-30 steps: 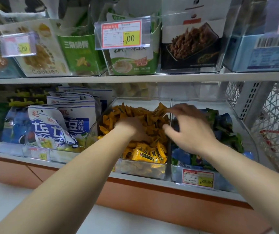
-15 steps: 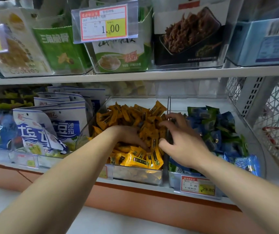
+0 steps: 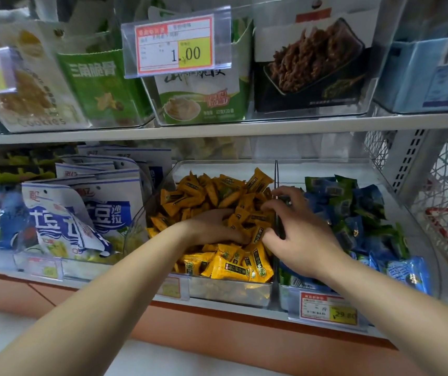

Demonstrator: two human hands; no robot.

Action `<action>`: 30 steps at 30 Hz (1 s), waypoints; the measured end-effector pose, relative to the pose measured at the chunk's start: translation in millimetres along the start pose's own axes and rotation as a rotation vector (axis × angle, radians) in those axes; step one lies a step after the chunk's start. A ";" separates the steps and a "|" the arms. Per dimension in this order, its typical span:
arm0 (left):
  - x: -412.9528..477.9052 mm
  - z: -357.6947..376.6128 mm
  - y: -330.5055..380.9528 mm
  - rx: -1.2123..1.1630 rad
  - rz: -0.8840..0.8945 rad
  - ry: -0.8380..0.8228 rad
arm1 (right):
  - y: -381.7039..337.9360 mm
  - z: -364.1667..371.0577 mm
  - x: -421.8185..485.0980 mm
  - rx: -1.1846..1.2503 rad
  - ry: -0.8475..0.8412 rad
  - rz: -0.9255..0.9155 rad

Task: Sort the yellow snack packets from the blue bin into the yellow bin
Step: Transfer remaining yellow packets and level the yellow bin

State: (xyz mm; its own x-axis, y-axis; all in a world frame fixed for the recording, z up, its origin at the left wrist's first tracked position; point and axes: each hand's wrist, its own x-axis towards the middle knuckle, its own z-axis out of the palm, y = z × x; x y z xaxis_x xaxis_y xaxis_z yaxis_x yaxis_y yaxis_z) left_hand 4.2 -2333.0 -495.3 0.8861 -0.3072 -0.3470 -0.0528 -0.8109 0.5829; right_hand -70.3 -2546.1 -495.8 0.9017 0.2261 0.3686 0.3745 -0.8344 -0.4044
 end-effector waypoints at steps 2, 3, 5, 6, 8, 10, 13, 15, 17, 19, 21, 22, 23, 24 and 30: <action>-0.4 2.1 1.4 -0.014 0.034 0.041 | 0.1 -0.4 -0.2 -0.002 -0.001 0.003; -1.0 2.1 1.6 -0.036 0.052 0.048 | 0.2 -0.5 -0.6 -0.001 -0.003 0.004; -3.7 -1.1 3.2 -0.101 0.108 0.046 | 0.2 -0.9 -1.1 0.004 -0.008 0.006; -4.4 -3.3 3.4 -0.138 0.137 0.051 | 0.0 -1.1 -0.9 0.008 -0.012 0.009; -6.6 -7.6 6.5 -0.187 0.188 0.067 | 0.0 -1.2 -0.5 0.014 -0.012 0.012; -10.8 -12.7 11.9 -0.079 0.192 0.104 | 0.4 -1.2 -0.4 0.015 -0.008 0.010; -19.2 -29.5 24.7 0.335 0.167 0.271 | 1.7 -0.5 -1.6 0.017 0.005 0.002; -19.1 -40.3 34.8 0.625 0.145 0.410 | 2.2 0.2 -2.7 0.015 0.028 0.026; -9.1 -42.2 45.1 0.799 0.152 0.524 | 2.8 0.9 -3.9 0.028 0.051 0.071; 7.5 -31.3 53.9 0.836 0.193 0.579 | 3.7 1.8 -5.0 0.029 0.041 0.093; 24.1 -16.5 59.4 0.724 0.204 0.527 | 4.9 2.8 -5.2 0.032 0.036 0.094; 31.3 -10.6 59.8 0.620 0.183 0.462 | 5.1 3.2 -5.0 0.030 0.041 0.093; 36.8 -6.0 58.8 0.514 0.156 0.396 | 5.2 3.4 -4.8 0.020 0.042 0.094; 39.8 -3.9 57.4 0.425 0.140 0.358 | 5.0 3.6 -4.2 0.008 0.038 0.099; 1.6 -23.5 51.2 -0.042 0.351 0.660 | 6.3 -4.2 -0.8 0.081 -0.035 0.091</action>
State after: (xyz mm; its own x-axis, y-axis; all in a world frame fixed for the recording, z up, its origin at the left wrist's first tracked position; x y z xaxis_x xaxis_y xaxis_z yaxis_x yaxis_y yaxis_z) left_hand 13.8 -2363.3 -448.7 0.9130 -0.1711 0.3704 -0.3780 -0.6964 0.6100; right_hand -69.6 -2553.7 -495.1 0.9392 0.1698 0.2984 0.3056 -0.8094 -0.5015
